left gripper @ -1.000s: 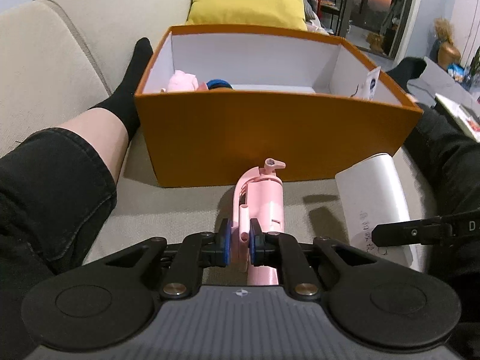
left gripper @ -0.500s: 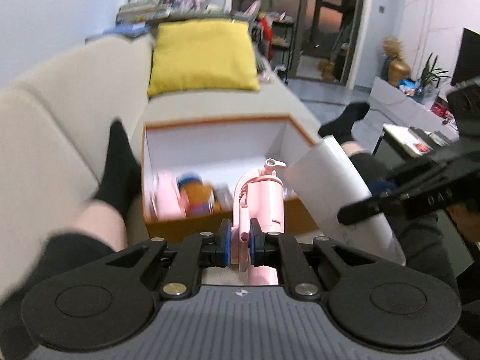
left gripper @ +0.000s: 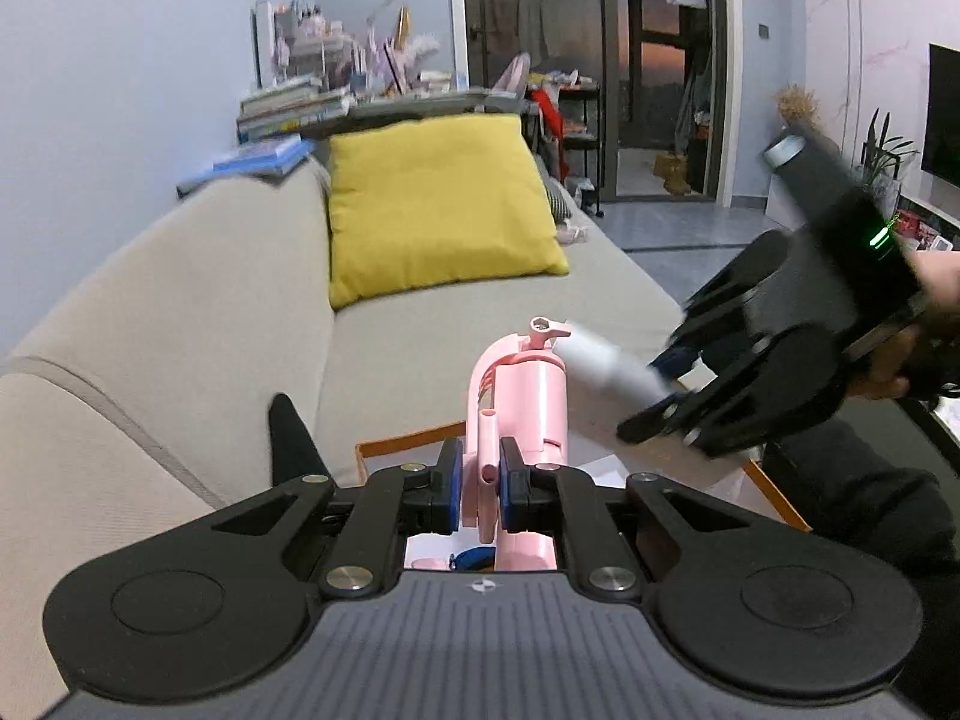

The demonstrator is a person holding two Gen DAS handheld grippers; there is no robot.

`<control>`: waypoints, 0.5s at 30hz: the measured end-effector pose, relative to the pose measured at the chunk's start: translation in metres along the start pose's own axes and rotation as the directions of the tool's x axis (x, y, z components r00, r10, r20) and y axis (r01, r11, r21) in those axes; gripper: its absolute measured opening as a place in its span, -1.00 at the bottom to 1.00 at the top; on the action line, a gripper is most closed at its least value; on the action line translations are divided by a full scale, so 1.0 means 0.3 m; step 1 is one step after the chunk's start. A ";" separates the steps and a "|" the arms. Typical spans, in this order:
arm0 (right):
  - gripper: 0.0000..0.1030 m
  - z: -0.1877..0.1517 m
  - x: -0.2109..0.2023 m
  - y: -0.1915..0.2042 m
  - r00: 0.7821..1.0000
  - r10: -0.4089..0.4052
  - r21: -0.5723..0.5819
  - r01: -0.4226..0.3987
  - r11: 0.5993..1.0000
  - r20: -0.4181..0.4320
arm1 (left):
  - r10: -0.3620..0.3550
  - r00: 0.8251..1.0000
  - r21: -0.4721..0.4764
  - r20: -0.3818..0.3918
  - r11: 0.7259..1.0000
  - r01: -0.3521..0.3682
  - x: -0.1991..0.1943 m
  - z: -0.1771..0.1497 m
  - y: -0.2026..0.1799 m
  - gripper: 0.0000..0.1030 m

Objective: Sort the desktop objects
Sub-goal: 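Carry the pink selfie stick and white cylinder over the orange box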

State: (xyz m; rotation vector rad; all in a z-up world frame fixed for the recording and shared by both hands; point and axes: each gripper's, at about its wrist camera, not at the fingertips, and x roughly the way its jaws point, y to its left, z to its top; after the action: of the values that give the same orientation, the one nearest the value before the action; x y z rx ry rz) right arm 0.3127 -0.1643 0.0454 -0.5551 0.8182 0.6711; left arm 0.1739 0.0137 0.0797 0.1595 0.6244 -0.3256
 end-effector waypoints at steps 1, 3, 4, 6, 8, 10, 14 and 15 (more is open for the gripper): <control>-0.42 0.002 0.051 -0.022 0.999 0.014 -0.016 -0.015 1.000 -0.037 | -0.005 1.000 0.000 -0.007 1.000 0.005 0.020 0.002 0.015 -0.75; -0.42 -0.008 0.131 -0.053 0.995 0.045 -0.052 -0.050 0.997 -0.092 | -0.009 1.000 0.020 -0.028 1.000 0.010 0.072 -0.002 0.022 -0.75; -0.42 -0.014 0.169 -0.062 0.991 0.067 -0.080 -0.077 0.994 -0.118 | -0.011 0.999 0.025 -0.039 1.000 0.012 0.090 -0.004 0.025 -0.75; -0.42 -0.030 0.229 -0.065 0.980 0.103 -0.137 -0.127 0.982 -0.170 | -0.025 0.997 0.022 -0.070 0.999 0.027 0.141 -0.004 0.036 -0.75; -0.42 -0.045 0.274 -0.063 0.969 0.129 -0.185 -0.169 0.968 -0.209 | -0.046 0.996 0.018 -0.081 0.999 0.048 0.179 -0.006 0.048 -0.75; -0.42 -0.050 0.324 -0.070 0.956 0.155 -0.220 -0.212 0.952 -0.250 | -0.057 0.995 0.017 -0.079 0.998 0.059 0.207 -0.004 0.057 -0.75; -0.42 -0.071 0.394 -0.073 0.923 0.224 -0.269 -0.312 0.911 -0.314 | -0.080 0.994 -0.001 -0.078 0.997 0.081 0.248 -0.007 0.075 -0.75; -0.41 -0.078 0.406 -0.068 0.916 0.236 -0.288 -0.333 0.898 -0.324 | -0.084 0.993 -0.003 -0.080 0.996 0.084 0.258 -0.009 0.077 -0.75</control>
State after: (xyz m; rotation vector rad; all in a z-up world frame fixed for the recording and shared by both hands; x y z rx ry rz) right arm 0.3777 -0.1545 -0.0618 -0.8664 1.0742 1.0341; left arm 0.2394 0.0167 0.0327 0.1474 0.7117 -0.4019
